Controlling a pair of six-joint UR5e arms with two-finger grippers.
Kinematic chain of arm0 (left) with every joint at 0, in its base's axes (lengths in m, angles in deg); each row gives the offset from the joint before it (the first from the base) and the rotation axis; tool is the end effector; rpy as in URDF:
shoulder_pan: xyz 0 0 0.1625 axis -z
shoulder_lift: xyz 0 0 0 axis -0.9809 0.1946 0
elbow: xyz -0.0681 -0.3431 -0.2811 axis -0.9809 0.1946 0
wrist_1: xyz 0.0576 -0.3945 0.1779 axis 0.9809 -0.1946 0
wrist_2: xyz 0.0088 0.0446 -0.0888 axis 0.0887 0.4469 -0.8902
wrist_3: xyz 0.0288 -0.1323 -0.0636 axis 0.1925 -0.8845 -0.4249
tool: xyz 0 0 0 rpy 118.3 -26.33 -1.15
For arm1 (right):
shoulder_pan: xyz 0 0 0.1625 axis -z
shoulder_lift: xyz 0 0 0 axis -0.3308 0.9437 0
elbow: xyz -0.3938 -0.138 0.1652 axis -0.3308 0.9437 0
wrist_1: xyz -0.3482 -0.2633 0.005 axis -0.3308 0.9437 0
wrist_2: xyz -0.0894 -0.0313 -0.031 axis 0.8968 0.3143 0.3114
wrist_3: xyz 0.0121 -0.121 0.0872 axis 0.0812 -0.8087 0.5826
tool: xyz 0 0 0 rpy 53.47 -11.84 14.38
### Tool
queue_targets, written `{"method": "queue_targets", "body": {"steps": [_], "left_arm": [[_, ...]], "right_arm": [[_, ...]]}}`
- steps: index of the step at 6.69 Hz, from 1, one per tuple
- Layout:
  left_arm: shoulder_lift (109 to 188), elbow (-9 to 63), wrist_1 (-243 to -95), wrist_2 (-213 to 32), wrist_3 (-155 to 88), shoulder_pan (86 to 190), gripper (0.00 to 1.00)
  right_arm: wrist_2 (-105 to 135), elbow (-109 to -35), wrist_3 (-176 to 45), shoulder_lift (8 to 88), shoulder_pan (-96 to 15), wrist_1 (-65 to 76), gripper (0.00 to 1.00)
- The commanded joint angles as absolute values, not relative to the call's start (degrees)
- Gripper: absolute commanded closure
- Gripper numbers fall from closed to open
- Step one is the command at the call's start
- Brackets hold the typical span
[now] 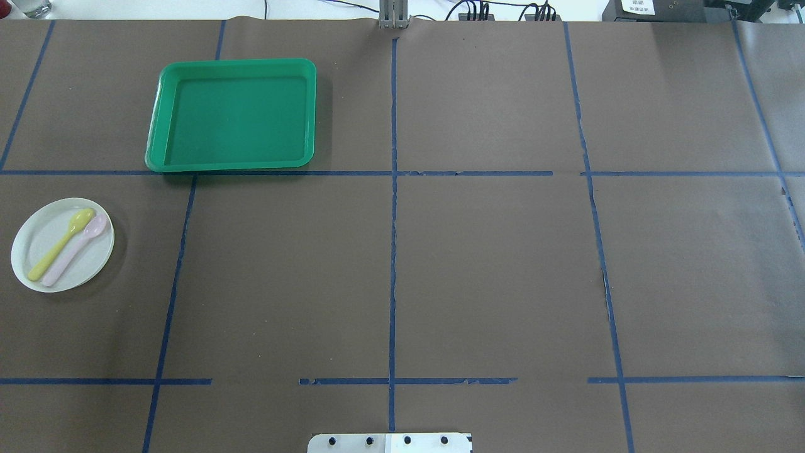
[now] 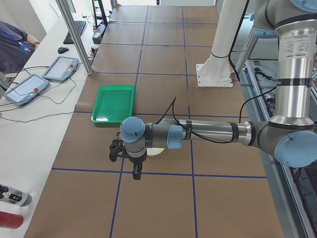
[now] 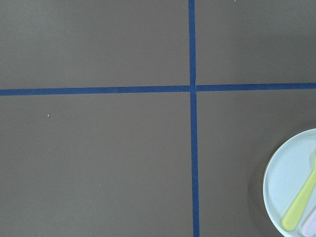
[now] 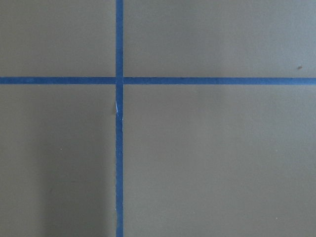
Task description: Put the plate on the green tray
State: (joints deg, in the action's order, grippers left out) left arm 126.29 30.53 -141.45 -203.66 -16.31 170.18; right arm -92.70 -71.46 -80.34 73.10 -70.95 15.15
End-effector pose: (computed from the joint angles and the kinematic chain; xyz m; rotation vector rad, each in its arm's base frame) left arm -0.0399 -0.4970 0.6993 0.0464 0.7812 0.0271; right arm 0.0382 -0.4808 0.7381 0.0134 -0.7072 0.0255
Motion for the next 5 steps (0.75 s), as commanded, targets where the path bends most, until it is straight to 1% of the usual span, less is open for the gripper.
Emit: {"method": "queue_targets", "body": {"steps": [1, 4, 5], "left_arm": [[126.85, 30.63, -141.47, -203.75, -16.14, 170.01, 0.0], [128.26, 31.24, -144.87, -204.1, -16.84, 169.66, 0.0], [127.91, 30.63, -148.64, -204.28, -16.93, 166.09, 0.0]], "right_arm": [[-92.7, -71.48, -80.34, 73.07, -70.95, 15.15, 0.0], [-92.7, -71.39, -80.34, 73.07, -70.95, 15.15, 0.0], [-92.7, -71.48, -80.34, 73.07, -70.95, 15.15, 0.0]]}}
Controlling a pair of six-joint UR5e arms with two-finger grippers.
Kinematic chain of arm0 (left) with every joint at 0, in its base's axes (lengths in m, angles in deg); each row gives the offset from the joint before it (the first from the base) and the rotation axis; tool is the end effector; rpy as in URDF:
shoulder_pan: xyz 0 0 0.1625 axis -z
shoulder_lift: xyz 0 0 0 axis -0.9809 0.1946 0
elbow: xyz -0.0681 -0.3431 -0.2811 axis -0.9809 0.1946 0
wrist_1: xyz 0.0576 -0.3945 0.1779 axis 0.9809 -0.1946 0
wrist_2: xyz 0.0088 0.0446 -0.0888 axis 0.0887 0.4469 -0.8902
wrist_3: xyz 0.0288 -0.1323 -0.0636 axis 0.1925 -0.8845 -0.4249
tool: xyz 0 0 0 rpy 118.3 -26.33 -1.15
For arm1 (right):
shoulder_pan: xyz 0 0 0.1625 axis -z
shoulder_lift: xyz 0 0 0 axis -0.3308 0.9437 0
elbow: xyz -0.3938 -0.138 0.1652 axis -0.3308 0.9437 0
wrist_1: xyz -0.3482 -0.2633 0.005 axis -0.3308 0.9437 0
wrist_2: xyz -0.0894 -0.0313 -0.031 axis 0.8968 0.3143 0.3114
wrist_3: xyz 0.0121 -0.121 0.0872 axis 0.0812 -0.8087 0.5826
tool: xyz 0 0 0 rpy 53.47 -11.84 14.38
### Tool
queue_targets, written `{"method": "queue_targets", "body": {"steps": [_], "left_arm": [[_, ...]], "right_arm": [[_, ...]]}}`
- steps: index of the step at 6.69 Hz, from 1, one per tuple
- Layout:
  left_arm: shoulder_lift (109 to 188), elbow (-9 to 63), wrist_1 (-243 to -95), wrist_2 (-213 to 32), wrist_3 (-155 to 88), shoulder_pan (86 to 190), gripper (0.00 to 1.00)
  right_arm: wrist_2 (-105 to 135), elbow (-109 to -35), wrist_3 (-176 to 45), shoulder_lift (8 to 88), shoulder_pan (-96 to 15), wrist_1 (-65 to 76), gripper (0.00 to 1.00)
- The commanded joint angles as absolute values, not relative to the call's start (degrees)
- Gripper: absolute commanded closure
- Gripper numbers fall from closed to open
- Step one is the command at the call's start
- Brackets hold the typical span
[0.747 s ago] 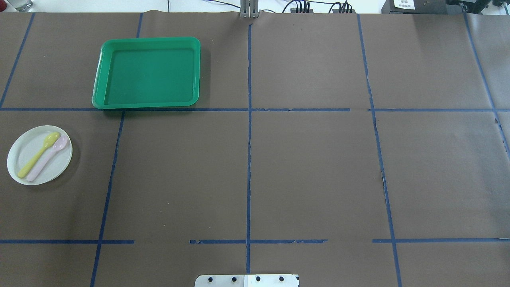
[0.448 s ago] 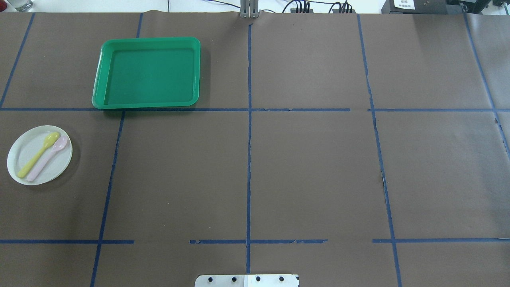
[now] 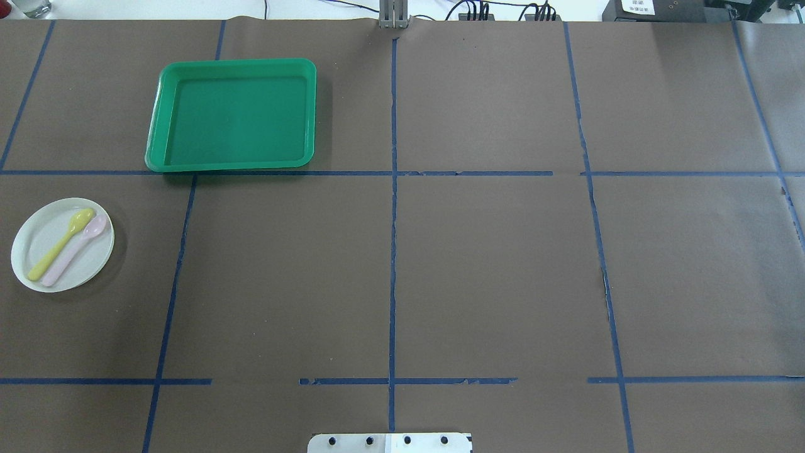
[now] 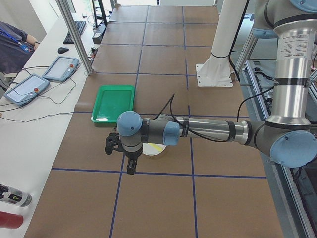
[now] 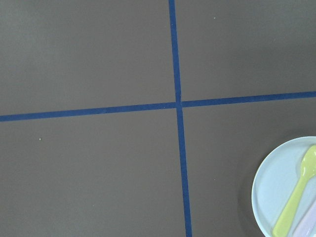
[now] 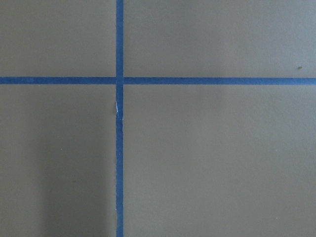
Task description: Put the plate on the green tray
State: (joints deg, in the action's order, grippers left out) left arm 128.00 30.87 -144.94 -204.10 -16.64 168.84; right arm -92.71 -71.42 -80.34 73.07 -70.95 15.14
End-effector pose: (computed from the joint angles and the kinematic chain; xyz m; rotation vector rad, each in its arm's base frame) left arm -0.0275 -0.5199 0.6736 0.1267 0.7868 0.0820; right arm 0.0382 -0.4810 0.7381 0.0134 -0.7074 0.0255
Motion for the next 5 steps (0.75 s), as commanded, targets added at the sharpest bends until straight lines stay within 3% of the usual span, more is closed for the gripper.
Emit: {"method": "queue_targets", "body": {"steps": [1, 3, 5], "left_arm": [[127.91, 27.41, -155.81, -204.37, -19.89, 161.36, 0.0], [127.65, 21.15, -172.08, -203.75, -38.02, 151.43, 0.0], [130.18, 16.95, -172.84, -201.04, -40.31, 146.72, 0.0]], "right_arm": [[-92.7, -71.39, -80.34, 73.07, -70.95, 15.15, 0.0], [-92.7, -71.39, -80.34, 73.07, -70.95, 15.15, 0.0], [-92.7, -71.39, -80.34, 73.15, -70.95, 15.15, 0.0]]}}
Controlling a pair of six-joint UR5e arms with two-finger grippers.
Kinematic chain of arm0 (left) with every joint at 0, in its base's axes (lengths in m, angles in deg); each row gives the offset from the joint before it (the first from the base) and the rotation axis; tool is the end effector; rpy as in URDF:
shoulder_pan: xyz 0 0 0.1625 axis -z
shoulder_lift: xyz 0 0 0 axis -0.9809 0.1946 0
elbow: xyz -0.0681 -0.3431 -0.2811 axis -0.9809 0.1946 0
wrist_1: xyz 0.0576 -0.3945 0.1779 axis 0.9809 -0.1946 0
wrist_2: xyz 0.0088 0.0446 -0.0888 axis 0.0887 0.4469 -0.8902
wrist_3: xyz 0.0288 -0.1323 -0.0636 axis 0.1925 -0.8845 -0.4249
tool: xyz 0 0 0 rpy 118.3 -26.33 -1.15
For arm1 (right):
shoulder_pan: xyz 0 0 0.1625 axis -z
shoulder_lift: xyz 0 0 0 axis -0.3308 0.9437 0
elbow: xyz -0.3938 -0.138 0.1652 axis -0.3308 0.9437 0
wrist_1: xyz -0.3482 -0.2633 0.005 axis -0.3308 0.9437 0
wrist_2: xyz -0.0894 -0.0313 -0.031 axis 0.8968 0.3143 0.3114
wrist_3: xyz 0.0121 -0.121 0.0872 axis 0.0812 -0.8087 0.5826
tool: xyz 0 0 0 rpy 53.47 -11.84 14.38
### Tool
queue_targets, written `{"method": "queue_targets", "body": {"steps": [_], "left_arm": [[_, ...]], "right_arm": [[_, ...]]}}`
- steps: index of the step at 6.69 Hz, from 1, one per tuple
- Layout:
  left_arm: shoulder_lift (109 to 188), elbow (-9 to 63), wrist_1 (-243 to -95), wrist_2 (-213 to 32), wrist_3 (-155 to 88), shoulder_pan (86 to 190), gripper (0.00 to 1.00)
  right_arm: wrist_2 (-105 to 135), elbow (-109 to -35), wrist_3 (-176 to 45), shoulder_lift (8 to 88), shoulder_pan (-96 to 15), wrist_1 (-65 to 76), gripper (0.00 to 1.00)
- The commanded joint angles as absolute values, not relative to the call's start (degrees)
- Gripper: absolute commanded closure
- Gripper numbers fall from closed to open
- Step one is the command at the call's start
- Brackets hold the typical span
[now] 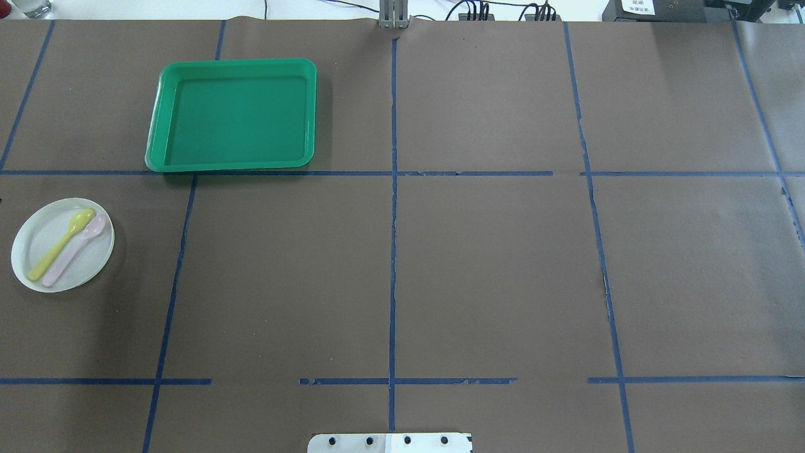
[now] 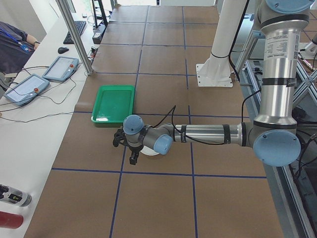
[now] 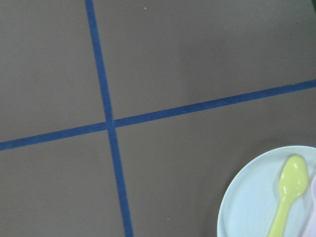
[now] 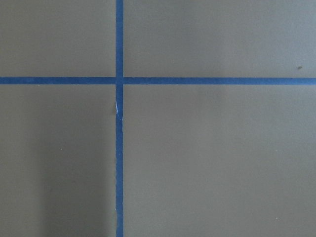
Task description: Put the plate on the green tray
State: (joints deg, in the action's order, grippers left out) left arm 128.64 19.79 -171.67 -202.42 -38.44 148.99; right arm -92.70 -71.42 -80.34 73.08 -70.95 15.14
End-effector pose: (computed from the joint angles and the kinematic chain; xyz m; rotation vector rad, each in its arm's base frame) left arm 0.1567 -0.5243 0.7172 0.1068 0.8350 0.1561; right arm 0.0382 -0.4809 0.7382 0.0132 -0.7072 0.0255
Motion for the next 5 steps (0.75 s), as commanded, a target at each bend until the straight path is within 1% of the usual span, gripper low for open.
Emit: {"method": "queue_targets", "body": {"steps": [1, 2, 5], "left_arm": [[131.76, 14.83, -173.02, -200.94, -40.14, 146.63, 0.0], [132.39, 13.5, -174.5, -200.94, -40.22, 146.46, 0.0], [132.48, 13.14, -174.78, -201.03, -40.31, 145.14, 0.0]], "right_arm": [[-92.7, -71.39, -80.34, 73.07, -70.95, 15.15, 0.0], [-92.7, -71.48, -80.34, 73.07, -70.95, 15.15, 0.0], [-92.7, -71.48, -80.34, 73.07, -70.95, 15.15, 0.0]]}}
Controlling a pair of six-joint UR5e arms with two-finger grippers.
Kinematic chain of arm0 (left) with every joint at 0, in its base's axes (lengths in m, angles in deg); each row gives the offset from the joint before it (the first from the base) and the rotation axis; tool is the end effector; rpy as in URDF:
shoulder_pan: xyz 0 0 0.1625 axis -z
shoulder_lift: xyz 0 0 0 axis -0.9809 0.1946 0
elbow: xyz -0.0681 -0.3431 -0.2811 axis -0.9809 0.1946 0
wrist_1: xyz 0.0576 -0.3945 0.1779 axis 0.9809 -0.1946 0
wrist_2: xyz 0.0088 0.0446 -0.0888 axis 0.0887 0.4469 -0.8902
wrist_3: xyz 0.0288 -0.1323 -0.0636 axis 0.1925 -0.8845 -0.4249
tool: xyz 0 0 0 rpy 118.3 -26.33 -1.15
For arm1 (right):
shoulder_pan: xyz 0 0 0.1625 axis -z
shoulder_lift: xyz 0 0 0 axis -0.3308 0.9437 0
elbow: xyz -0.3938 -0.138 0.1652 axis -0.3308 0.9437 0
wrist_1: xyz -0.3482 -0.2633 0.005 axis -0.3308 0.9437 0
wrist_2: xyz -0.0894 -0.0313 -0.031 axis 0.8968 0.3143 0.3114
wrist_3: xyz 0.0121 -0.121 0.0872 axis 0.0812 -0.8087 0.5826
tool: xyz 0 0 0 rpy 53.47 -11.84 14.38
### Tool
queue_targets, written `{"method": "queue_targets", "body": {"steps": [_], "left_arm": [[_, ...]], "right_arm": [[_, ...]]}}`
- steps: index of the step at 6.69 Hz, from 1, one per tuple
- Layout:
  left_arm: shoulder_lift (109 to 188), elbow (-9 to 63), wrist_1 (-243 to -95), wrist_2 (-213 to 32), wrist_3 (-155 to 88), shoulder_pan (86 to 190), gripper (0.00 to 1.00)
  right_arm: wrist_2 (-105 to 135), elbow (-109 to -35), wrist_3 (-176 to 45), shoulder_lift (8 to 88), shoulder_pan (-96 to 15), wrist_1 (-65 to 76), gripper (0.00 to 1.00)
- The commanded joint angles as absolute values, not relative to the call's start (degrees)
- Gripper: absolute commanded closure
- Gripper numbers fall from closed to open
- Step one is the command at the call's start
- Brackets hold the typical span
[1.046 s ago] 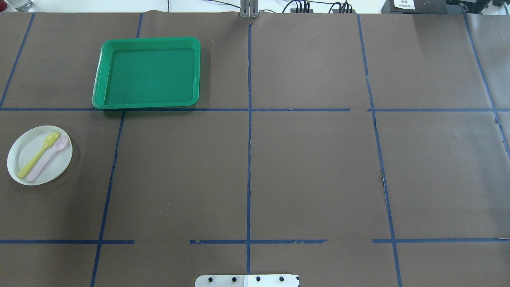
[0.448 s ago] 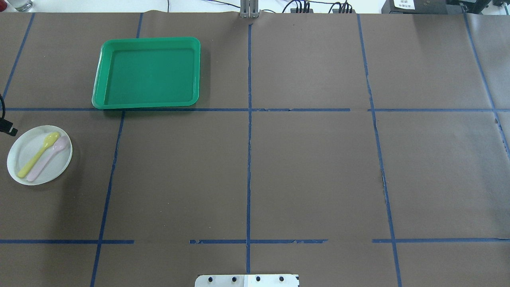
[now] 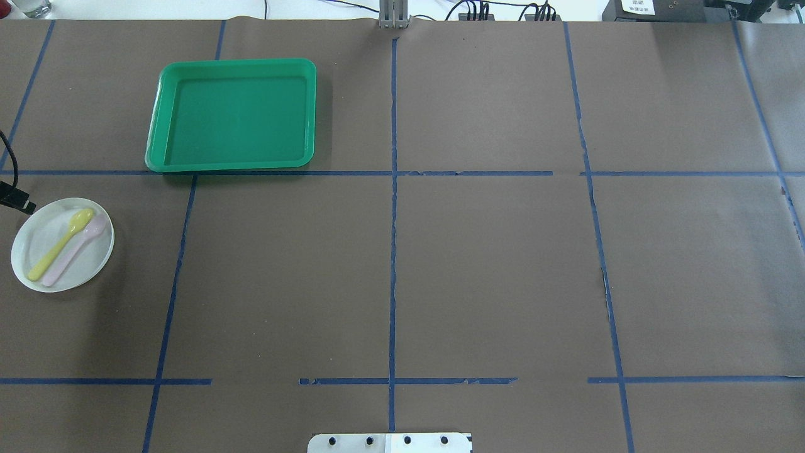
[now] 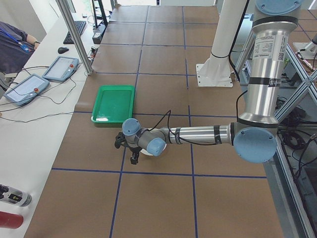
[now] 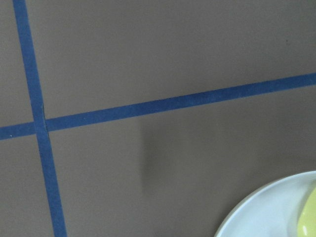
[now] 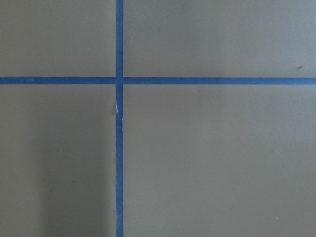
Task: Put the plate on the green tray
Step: 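Lower the left gripper to the rim of the white plate and grasp it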
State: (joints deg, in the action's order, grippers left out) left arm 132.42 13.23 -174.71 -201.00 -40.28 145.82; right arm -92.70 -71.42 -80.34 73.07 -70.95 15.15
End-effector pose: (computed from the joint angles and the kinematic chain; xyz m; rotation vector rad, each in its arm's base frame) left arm 0.1939 -0.5418 0.7380 0.0848 0.8184 0.1747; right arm 0.0382 -0.4810 0.7382 0.0132 -0.7072 0.0255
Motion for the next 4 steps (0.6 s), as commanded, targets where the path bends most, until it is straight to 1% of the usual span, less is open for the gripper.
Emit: {"method": "queue_targets", "body": {"steps": [1, 3, 4], "left_arm": [[132.48, 13.22, -174.78, -201.2, -40.4, 144.87, 0.0], [132.83, 13.22, -174.87, -201.38, -40.4, 143.82, 0.0], [132.83, 13.22, -174.95, -201.29, -40.4, 143.12, 0.02]], "right_arm": [[-92.7, -71.39, -80.34, 73.15, -70.95, 15.15, 0.0], [-92.7, -71.48, -80.34, 73.07, -70.95, 15.15, 0.0], [-92.7, -71.39, -80.34, 73.07, -70.95, 15.15, 0.0]]}}
